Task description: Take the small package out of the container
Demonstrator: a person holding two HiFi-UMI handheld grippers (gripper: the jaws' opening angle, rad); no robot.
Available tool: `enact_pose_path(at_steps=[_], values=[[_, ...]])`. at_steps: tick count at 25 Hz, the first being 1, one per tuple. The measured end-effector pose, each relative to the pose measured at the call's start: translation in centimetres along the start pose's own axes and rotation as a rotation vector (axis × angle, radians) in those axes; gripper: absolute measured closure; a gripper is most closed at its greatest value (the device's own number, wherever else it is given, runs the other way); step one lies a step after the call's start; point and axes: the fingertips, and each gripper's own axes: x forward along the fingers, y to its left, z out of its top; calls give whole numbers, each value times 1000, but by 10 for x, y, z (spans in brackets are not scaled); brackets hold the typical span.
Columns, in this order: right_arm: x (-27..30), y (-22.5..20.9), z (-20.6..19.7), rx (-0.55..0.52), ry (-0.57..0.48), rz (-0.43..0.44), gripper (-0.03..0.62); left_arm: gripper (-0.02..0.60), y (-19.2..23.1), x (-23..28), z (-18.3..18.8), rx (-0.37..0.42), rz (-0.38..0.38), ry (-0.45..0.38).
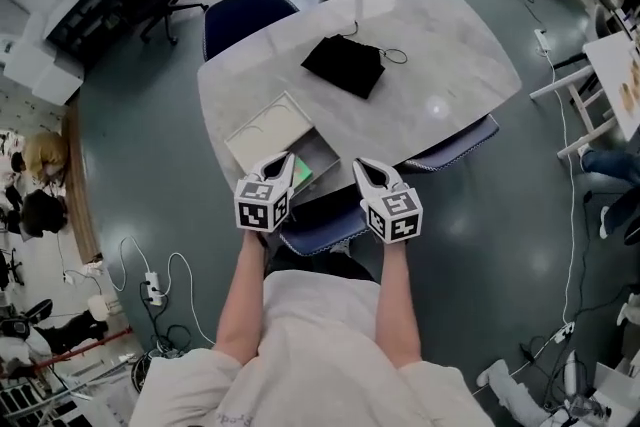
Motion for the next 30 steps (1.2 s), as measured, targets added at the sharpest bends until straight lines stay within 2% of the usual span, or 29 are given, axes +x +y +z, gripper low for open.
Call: enact_pose_path(at_steps=[6,10,16,19,23,27,30], values=[[28,7,-10,-5,24,50,595,528,9,0,-24,15,10,64],[49,28,-22,-25,69,107,595,528,20,-1,-40,17,6,100],[74,38,-37,-68,145,146,595,528,28,20,-67,31,-19,172],[79,44,-38,-89,171,167,595,528,33,24,-85,68,-2,223],[84,48,-45,-87,207,198,595,528,28,26,-103,172,13,289],[86,51,-64,-101,263,232,595,525,27,31,-124,170,16,321],[87,52,-71,-117,285,235,595,499,30,33,-131,175,16,340]])
